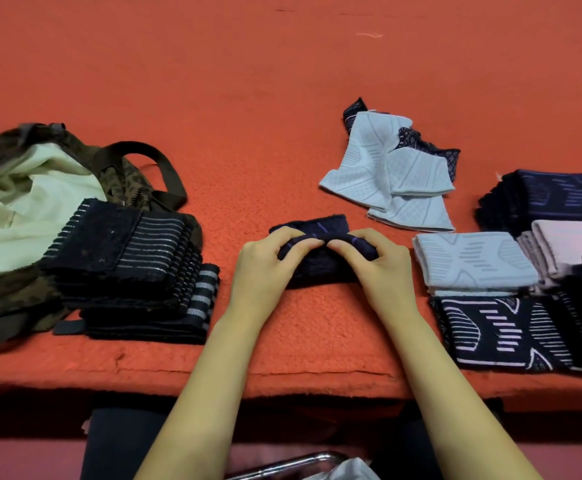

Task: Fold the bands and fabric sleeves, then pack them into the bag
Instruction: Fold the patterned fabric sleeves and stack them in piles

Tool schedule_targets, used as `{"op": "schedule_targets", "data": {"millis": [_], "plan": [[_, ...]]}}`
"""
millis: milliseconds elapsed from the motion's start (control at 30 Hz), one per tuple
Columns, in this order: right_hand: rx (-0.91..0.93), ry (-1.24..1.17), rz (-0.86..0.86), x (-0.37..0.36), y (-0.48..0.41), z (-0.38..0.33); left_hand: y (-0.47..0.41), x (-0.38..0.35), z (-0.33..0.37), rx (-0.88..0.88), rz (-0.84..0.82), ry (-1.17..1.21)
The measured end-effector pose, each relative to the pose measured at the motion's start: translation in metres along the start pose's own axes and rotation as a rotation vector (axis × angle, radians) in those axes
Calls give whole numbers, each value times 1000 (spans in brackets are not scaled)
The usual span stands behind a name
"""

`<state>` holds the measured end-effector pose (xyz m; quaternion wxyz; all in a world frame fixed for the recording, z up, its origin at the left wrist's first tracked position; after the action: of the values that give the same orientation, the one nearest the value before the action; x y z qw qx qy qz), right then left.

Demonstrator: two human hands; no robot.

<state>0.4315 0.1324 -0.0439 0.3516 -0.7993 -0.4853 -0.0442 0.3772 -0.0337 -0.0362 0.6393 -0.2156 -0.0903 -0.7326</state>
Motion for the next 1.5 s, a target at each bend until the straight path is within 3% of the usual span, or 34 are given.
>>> {"op": "schedule_targets", "data": {"millis": [267, 433, 633, 767, 833, 967, 1133, 1300, 1500], "plan": [[-79, -96, -35, -3, -3, 4, 9, -1, -6, 45, -102, 8], [-57, -169, -91, -9, -4, 8, 1, 6, -12, 132, 63, 27], [-6, -57, -99, -12, -8, 13, -3, 5, -13, 149, 203, -199], [17, 60, -132, -15, -10, 13, 1, -1, -14, 140, 109, -161], [26, 137, -178, -22, -12, 15, 6, -5, -13, 92, 102, -256], [81, 297, -243, -27, -11, 11, 8, -13, -18, 84, 142, -487], [80, 570, -249, -23, -10, 9, 9, -10, -22, 137, 234, -613], [35, 617, -311, -25, -9, 14, 9, -4, -23, 189, 297, -624], [10, 597, -429, -28, -11, 19, 7, -7, -26, 232, 228, -644]]}}
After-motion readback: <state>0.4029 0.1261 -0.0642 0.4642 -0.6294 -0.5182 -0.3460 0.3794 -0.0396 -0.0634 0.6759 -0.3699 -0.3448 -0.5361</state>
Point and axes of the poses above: each hand's wrist, its own y-axis away from the middle knuckle, its own x-axis out of the back of the hand, z = x × y, the point moved 6 cm from there along -y, towards the middle knuckle, and after that the axes turned 15 degrees about x, right-handed, at the moved point
